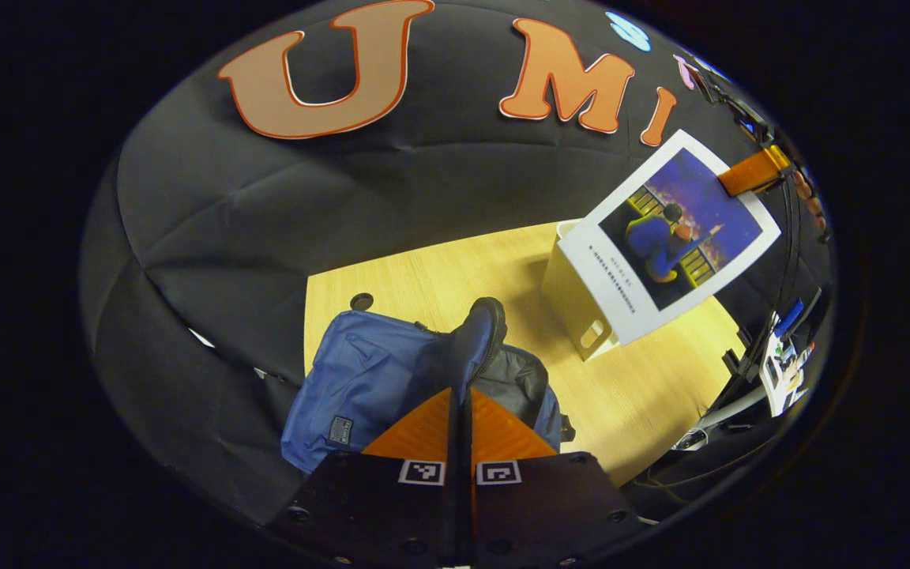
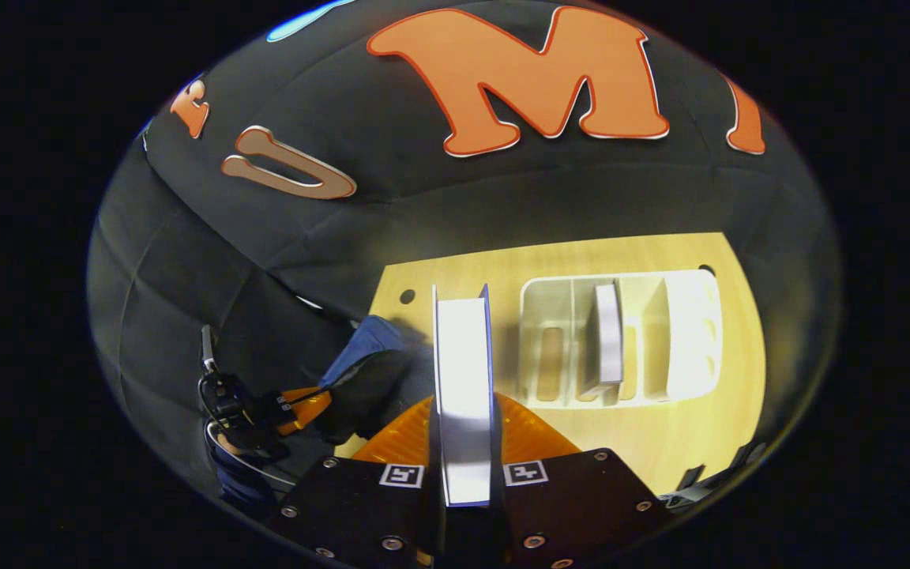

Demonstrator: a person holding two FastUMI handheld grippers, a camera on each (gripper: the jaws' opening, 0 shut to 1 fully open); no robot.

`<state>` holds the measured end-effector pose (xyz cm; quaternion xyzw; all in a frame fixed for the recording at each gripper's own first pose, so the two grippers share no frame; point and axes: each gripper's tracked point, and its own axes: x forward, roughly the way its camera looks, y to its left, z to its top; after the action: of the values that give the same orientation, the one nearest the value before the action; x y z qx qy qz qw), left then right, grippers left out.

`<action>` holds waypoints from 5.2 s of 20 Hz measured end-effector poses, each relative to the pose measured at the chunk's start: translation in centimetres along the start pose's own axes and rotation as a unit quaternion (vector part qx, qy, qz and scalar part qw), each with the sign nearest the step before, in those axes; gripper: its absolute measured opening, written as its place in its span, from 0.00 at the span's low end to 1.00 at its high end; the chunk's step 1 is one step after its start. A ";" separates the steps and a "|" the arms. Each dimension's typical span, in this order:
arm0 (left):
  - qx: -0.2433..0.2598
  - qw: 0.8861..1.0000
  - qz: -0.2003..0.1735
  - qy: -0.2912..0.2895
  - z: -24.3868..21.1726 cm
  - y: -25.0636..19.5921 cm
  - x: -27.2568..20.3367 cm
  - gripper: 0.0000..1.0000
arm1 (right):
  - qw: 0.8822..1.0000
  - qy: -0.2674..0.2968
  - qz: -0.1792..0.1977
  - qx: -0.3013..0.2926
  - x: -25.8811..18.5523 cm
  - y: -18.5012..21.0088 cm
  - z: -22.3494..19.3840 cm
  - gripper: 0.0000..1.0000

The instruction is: Open the schoolbag, grab two books from the bookshelf and put them into the schoolbag.

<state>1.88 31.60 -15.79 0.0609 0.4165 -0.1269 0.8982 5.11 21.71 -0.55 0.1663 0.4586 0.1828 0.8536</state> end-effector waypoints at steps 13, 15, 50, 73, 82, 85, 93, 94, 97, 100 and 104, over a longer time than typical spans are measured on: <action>-0.013 1.000 0.014 0.000 2.7 1.0 -1.6 0.01 | 0.981 0.015 0.101 0.163 11.4 4.6 -8.3 0.22; -0.015 1.000 0.013 0.001 3.1 0.8 -1.5 0.01 | 0.979 0.017 0.092 0.179 13.0 4.7 -9.9 0.22; 0.021 0.999 -0.046 0.013 2.8 -4.5 -0.2 0.00 | 0.971 -0.035 0.116 0.205 25.5 10.7 -13.1 0.60; -0.033 0.998 -0.049 0.004 1.5 -5.7 1.6 0.01 | 0.967 -0.146 -0.195 -0.072 7.7 -10.4 0.9 0.95; -0.049 0.997 -0.060 0.005 0.3 -6.0 2.7 0.01 | 0.954 -0.067 -0.268 -0.115 8.0 -17.3 2.6 0.96; -0.055 0.996 -0.063 0.005 0.0 -5.9 2.8 0.01 | 0.954 -0.033 -0.275 -0.114 9.0 -19.1 3.3 0.96; -0.075 0.995 -0.063 0.003 -1.0 -5.6 3.1 0.01 | 0.958 0.039 -0.269 -0.090 12.8 -21.9 4.2 0.79; -0.077 0.995 -0.063 0.004 -1.1 -5.6 3.0 0.01 | 0.958 0.050 -0.267 -0.089 13.1 -22.1 3.9 0.76; -0.080 0.995 -0.063 0.004 -1.1 -5.7 3.1 0.01 | 0.955 0.070 -0.273 -0.089 14.0 -22.7 3.4 0.68; -0.083 0.995 -0.063 0.005 -1.4 -5.6 3.3 0.01 | 0.958 0.083 -0.265 -0.072 14.6 -22.3 2.9 0.48; -0.084 0.994 -0.067 0.007 -1.5 -5.8 3.4 0.00 | 0.962 0.105 -0.250 -0.038 14.3 -21.9 2.7 0.35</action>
<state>1.30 25.75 -19.39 -0.0418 0.4353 -0.1510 0.8865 18.21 8.84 -19.40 -0.0061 0.5654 -0.0024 0.8248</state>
